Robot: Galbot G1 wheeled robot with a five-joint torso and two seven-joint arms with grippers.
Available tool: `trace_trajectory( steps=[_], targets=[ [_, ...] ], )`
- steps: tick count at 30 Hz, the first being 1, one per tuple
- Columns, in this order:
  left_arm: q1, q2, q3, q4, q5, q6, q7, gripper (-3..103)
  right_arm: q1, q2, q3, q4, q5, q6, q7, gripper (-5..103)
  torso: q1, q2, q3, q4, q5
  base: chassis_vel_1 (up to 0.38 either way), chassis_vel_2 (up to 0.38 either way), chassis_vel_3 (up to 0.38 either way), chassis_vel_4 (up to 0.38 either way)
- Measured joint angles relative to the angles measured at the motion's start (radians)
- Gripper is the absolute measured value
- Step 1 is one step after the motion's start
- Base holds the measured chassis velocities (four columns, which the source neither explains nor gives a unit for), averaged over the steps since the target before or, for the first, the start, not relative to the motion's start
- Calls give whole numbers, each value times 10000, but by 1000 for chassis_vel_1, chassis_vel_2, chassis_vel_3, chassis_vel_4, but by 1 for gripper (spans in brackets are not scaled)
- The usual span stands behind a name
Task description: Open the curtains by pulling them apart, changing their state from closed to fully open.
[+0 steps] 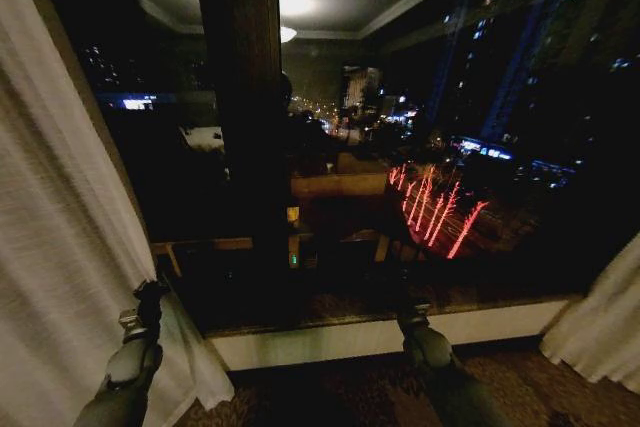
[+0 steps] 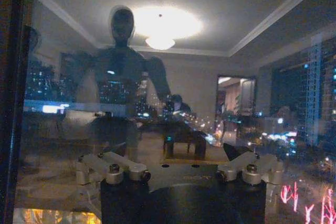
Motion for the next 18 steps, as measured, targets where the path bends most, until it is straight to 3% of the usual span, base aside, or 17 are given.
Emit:
trace_trajectory(
  steps=[9,18],
  targets=[
    [88,26,-64,-122,-11,34,-92,0,0,0,0,0,0,0,0,100,0,0,0,-1,2,48,61,-67,-78],
    [271,-105,-174,-235,-24,38,-158,0,0,0,0,0,0,0,0,100,-1,1,0,3,-1,201,223,-200,-208]
  ],
)
